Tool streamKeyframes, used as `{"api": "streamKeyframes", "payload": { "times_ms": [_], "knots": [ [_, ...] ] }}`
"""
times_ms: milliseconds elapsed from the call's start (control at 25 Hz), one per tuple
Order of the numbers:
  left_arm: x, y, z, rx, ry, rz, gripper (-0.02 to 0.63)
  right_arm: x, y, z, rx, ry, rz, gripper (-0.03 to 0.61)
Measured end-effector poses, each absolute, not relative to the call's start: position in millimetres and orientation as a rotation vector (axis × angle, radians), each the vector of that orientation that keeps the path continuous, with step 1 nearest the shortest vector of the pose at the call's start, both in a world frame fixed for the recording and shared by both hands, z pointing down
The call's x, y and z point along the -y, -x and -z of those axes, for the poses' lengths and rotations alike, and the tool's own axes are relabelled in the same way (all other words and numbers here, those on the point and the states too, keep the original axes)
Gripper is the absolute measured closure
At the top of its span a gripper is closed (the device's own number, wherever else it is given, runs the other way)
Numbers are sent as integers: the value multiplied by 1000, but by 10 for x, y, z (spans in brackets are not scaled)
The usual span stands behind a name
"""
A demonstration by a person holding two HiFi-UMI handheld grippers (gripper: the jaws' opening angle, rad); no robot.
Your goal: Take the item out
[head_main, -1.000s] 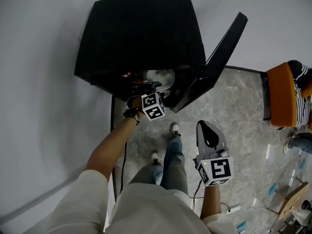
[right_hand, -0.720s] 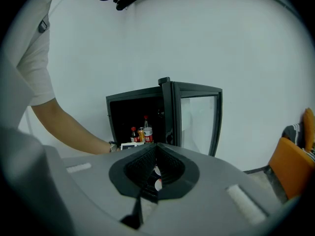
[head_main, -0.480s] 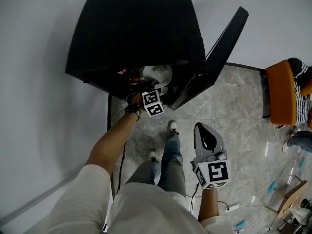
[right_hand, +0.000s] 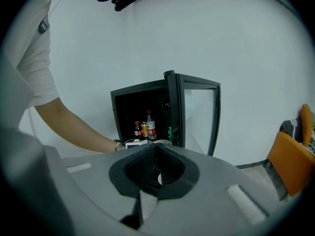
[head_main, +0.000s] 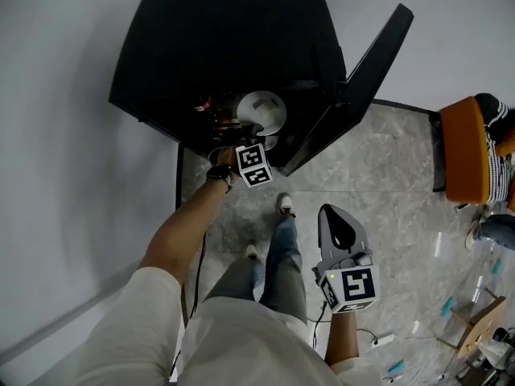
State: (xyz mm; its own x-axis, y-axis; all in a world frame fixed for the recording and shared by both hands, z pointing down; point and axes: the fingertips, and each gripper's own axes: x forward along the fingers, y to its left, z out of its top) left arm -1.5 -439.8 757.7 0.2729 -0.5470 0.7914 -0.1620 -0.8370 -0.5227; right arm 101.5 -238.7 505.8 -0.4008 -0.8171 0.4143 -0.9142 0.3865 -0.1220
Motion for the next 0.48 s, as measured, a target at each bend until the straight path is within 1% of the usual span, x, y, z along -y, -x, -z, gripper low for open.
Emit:
{"api": "streamKeyframes", "payload": {
  "times_ms": [400, 480],
  "knots": [
    [4265, 48, -7570, -613, 2201, 1580, 534, 2293, -999, -5047, 2364, -1527, -474, 571],
    [4283, 18, -7585, -609, 2205, 1576, 492, 2273, -1007, -5078, 2357, -1522, -474, 571]
  ]
}}
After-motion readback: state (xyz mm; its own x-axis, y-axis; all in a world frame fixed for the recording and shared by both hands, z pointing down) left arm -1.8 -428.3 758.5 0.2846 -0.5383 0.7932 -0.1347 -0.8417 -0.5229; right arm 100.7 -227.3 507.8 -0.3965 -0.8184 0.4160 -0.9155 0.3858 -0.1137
